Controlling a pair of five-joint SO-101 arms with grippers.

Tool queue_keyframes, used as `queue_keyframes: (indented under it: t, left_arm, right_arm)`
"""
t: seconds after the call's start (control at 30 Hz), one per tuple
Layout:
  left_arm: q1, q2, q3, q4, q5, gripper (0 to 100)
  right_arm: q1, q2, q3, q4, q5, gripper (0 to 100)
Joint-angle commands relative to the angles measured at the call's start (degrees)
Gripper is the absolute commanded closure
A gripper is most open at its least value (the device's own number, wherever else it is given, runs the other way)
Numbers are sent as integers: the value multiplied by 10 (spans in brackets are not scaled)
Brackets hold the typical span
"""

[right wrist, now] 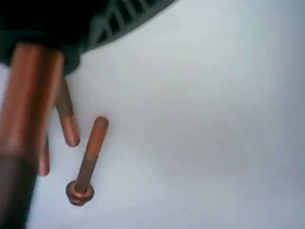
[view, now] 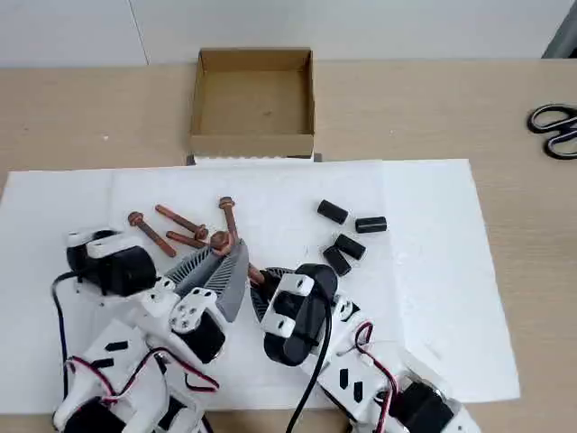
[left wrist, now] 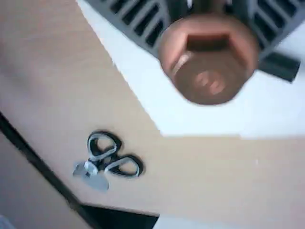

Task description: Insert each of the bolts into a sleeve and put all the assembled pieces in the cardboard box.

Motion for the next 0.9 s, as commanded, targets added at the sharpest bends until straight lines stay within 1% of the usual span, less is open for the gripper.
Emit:
queue_keyframes:
  t: [0.0, 0.17, 0.33, 0.47, 0.7, 0.77, 0.87]
  left_arm:
    - [4, -1, 2, 4, 0, 995]
    - [4, -1, 32, 4, 0, 995]
    - [4, -1, 52, 5, 0, 995]
    - [4, -1, 67, 18, 0, 995]
    - [4, -2, 68, 20, -3, 991]
    - [4, -2, 68, 20, -3, 957]
    - [4, -2, 68, 20, -5, 862]
  right_arm:
    - [-1, -5, -4, -17, 5, 995]
    - [-1, -5, -7, -34, 8, 995]
    - [0, -5, -5, -63, 57, 995]
    - [0, -5, -7, -84, 61, 995]
    - [0, -5, -5, -84, 59, 995]
    - [0, -5, -5, -81, 59, 995]
    - [0, -5, -4, -80, 59, 995]
